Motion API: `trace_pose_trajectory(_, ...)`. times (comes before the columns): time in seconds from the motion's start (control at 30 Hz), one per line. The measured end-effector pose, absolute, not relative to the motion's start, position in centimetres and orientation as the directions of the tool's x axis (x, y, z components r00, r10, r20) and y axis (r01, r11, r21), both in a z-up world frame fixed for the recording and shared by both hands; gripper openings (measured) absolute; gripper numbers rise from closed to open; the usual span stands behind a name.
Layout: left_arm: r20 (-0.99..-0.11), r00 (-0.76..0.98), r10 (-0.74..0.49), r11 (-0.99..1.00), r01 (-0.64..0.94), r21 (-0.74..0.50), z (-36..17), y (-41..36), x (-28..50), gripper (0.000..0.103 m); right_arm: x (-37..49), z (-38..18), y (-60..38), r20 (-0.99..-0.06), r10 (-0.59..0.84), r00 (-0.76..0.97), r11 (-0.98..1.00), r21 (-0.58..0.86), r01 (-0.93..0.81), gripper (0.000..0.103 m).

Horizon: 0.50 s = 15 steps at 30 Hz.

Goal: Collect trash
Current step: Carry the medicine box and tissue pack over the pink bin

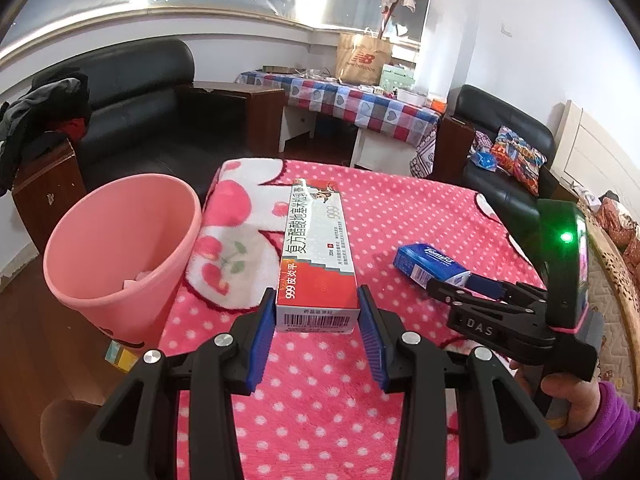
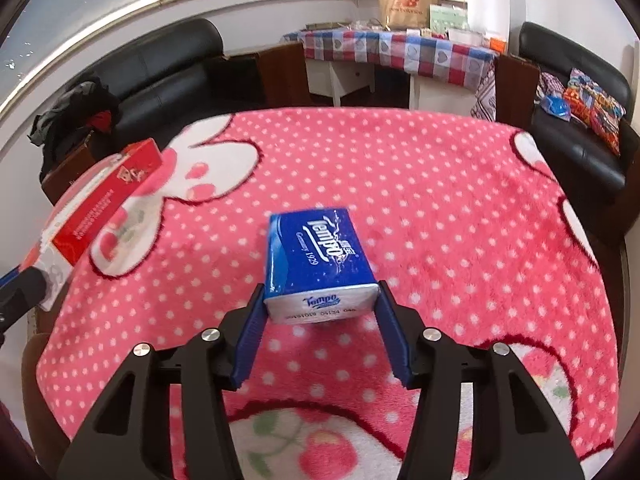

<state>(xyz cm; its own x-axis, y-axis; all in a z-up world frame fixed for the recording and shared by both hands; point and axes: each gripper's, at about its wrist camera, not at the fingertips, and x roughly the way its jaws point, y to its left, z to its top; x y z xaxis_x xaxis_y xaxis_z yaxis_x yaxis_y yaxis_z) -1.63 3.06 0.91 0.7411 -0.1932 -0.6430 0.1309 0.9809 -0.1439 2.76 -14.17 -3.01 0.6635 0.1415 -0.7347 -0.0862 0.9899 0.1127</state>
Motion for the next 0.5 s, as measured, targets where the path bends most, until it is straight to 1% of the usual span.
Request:
trace_pose_trajectory(0.23,-0.609,0.776,-0.166,0.985,0.104,-0.136,2.1,4.3,-2.4,0.040,2.5,-0.2,-12.9,-0.687,0.169,0.707,0.986,0.109,-0.130,0.054)
trace_pose_trajectory(0.5,-0.577,0.812,-0.092,0.991,0.019,-0.132,3.8,7.4,-2.8,0.040,3.3,2.5,-9.3,-0.643,0.258,0.721,0.965,0.128,-0.230,0.054)
